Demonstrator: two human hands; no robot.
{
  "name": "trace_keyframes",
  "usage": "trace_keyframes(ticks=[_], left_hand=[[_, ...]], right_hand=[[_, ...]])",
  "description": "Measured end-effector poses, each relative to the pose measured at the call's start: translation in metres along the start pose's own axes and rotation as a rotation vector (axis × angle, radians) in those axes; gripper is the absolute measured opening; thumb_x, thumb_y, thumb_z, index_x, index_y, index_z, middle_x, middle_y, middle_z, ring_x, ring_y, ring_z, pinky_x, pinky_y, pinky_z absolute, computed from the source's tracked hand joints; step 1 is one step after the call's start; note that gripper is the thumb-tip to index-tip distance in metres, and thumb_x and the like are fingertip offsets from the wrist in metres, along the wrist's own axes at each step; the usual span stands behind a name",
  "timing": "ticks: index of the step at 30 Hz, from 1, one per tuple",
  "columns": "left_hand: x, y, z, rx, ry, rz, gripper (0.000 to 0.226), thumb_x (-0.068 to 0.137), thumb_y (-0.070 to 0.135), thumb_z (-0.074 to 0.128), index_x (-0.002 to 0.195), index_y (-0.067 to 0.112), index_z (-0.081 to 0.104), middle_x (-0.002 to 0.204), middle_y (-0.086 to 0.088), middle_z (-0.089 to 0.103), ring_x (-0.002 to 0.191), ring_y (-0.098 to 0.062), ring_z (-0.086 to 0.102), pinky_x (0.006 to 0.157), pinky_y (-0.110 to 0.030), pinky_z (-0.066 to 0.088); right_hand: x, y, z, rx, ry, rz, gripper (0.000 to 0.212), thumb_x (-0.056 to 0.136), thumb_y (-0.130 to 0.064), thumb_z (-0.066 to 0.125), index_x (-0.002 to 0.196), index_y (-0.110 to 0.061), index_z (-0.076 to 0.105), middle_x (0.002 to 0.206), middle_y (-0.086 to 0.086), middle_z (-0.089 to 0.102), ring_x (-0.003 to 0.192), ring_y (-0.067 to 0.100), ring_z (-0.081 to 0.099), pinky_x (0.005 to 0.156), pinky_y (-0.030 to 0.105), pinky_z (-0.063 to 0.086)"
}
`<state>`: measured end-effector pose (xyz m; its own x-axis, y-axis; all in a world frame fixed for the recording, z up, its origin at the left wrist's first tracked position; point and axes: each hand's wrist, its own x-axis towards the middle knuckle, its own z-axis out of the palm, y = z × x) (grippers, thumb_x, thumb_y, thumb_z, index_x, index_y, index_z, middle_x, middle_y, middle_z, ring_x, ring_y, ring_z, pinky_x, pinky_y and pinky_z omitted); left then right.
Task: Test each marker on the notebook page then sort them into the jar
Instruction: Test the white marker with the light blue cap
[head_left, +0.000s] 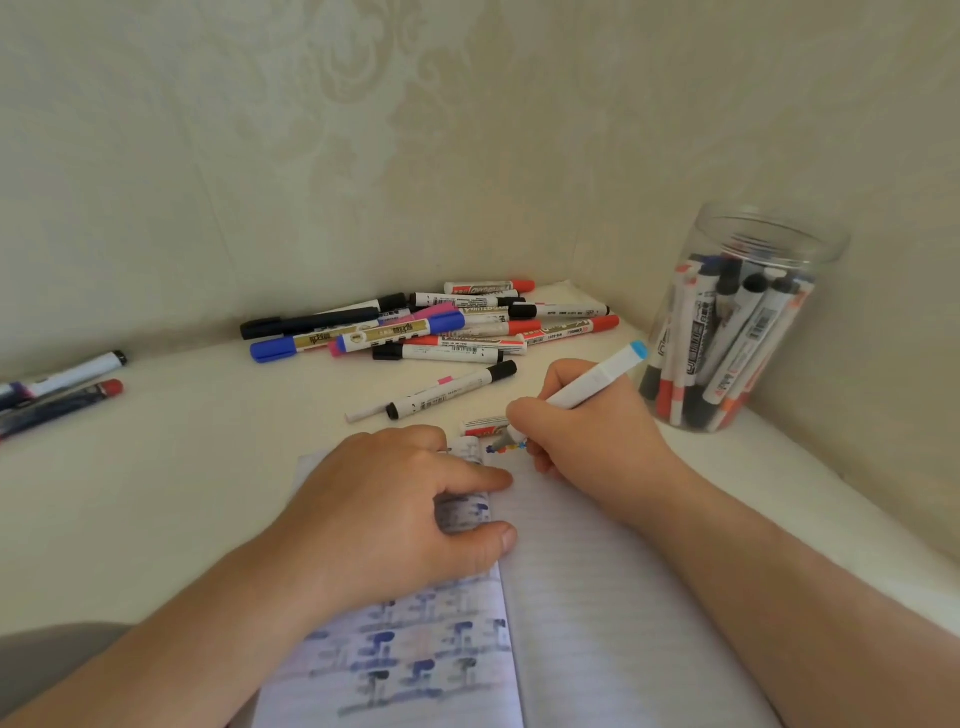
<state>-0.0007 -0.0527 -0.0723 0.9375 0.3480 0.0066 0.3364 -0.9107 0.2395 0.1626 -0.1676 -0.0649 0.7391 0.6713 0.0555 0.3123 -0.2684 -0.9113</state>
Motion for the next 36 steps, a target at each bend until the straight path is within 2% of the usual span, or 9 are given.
trace_keyframes(ticks=[14, 23, 28, 36], left_hand=[[0.0003, -0.0012, 0.002, -0.01, 0.007, -0.006, 0.07, 0.067, 0.093, 0.027, 0.133, 0.074, 0.042, 0.088, 0.017, 0.048, 0.085, 0.002, 0.048, 0.069, -0.024, 0.042], [-0.0002, 0.0008, 0.0006, -0.004, 0.016, 0.001, 0.065, 0.071, 0.09, 0.033, 0.133, 0.073, 0.043, 0.088, 0.017, 0.049, 0.085, 0.003, 0.048, 0.064, -0.021, 0.035], [-0.0003, 0.0003, 0.0008, -0.014, 0.012, -0.003, 0.073, 0.065, 0.093, 0.024, 0.132, 0.073, 0.044, 0.087, 0.017, 0.049, 0.086, 0.002, 0.049, 0.07, -0.023, 0.042], [-0.0006, 0.0004, -0.0001, -0.005, -0.002, -0.002, 0.072, 0.068, 0.093, 0.026, 0.135, 0.072, 0.042, 0.09, 0.019, 0.05, 0.087, 0.002, 0.049, 0.072, -0.024, 0.044]], right_hand=[[-0.0024, -0.0019, 0.0014, -0.088, 0.015, -0.017, 0.025, 0.075, -0.018, 0.074, 0.065, -0.016, 0.051, 0.058, 0.01, 0.068, 0.049, 0.012, 0.059, 0.054, 0.035, 0.047], [-0.0013, -0.0001, 0.0031, -0.086, 0.013, -0.017, 0.022, 0.065, -0.028, 0.072, 0.061, -0.021, 0.051, 0.061, 0.013, 0.067, 0.054, 0.02, 0.058, 0.057, 0.04, 0.049], [-0.0028, -0.0001, 0.001, -0.066, -0.004, -0.035, 0.027, 0.076, -0.017, 0.075, 0.064, -0.018, 0.051, 0.058, 0.009, 0.067, 0.049, 0.014, 0.061, 0.056, 0.036, 0.048], [-0.0018, 0.0013, 0.0004, -0.02, 0.001, -0.025, 0.029, 0.076, -0.016, 0.074, 0.061, -0.019, 0.049, 0.058, 0.011, 0.068, 0.049, 0.016, 0.06, 0.055, 0.035, 0.046]])
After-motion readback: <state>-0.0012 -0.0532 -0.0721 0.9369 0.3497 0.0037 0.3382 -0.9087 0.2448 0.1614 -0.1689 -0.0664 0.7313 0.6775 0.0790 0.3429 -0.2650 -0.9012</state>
